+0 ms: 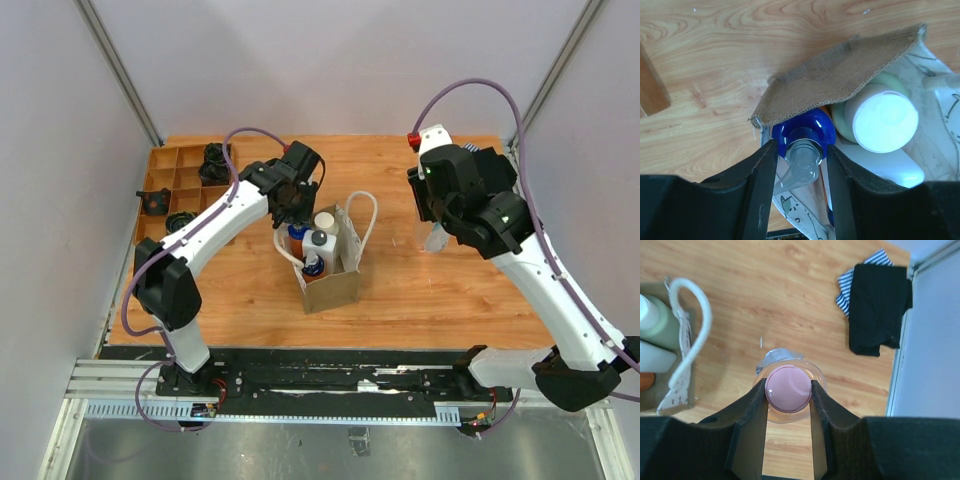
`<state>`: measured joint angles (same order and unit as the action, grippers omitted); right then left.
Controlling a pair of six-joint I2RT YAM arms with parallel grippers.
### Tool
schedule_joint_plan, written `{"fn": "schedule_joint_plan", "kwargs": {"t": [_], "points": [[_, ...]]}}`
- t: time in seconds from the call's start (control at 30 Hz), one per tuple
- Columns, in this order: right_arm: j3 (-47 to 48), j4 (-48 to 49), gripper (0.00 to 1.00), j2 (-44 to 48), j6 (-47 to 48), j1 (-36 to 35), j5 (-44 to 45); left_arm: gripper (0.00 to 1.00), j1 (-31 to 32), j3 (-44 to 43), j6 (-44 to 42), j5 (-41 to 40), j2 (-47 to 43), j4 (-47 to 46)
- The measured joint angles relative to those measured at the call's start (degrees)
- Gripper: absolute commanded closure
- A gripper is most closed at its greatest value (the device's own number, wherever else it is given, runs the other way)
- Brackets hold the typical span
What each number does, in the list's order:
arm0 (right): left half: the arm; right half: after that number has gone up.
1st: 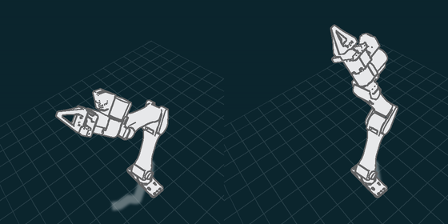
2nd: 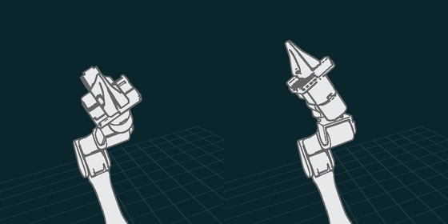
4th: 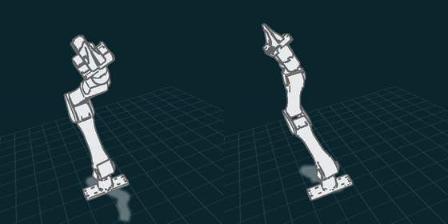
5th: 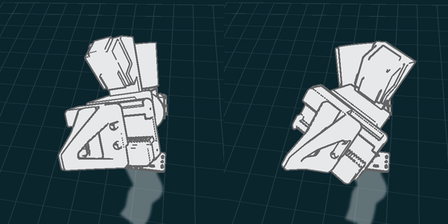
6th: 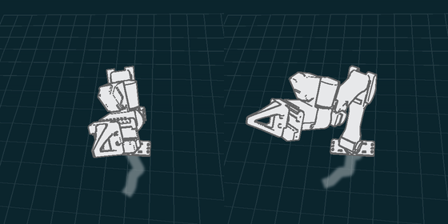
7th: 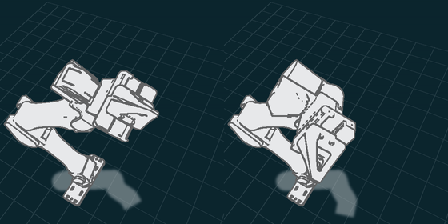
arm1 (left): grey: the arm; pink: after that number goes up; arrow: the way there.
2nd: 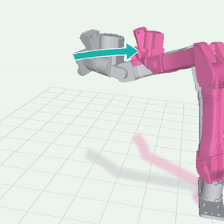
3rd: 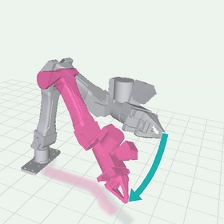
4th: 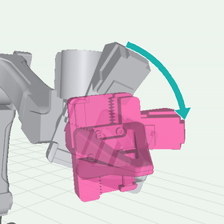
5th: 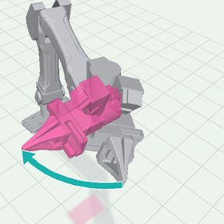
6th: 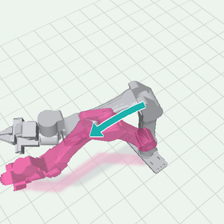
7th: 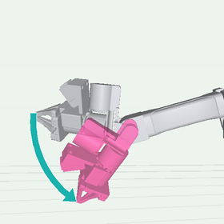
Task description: Take the personal care products out of the canvas bag
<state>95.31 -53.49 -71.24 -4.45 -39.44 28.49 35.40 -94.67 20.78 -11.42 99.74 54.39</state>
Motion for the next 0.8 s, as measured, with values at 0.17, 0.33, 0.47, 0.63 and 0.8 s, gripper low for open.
{"fn": "schedule_joint_plan", "kwargs": {"t": [0.17,0.33,0.47,0.63,0.8], "points": [[-10.1,4.8,0.94,1.6,-1.2,4.2,-4.3,0.67,0.0,2.6,0.0,0.6,0.6,-0.8],[-19.5,11.8,0.94,3.2,-2.3,6.3,-6.7,1.00,0.1,2.7,-0.5,1.4,0.5,-2.3],[-27.8,18.0,0.93,5.0,-3.3,7.7,-7.5,0.99,0.1,2.4,-0.9,1.4,0.5,-2.0],[-36.1,23.5,0.86,5.3,-4.9,9.8,-8.1,0.99,0.1,-0.1,-1.0,1.1,1.0,1.2],[-39.5,28.6,0.31,7.1,-7.0,10.5,-7.4,1.00,0.1,-11.8,-1.5,-0.3,3.0,8.0]]}}
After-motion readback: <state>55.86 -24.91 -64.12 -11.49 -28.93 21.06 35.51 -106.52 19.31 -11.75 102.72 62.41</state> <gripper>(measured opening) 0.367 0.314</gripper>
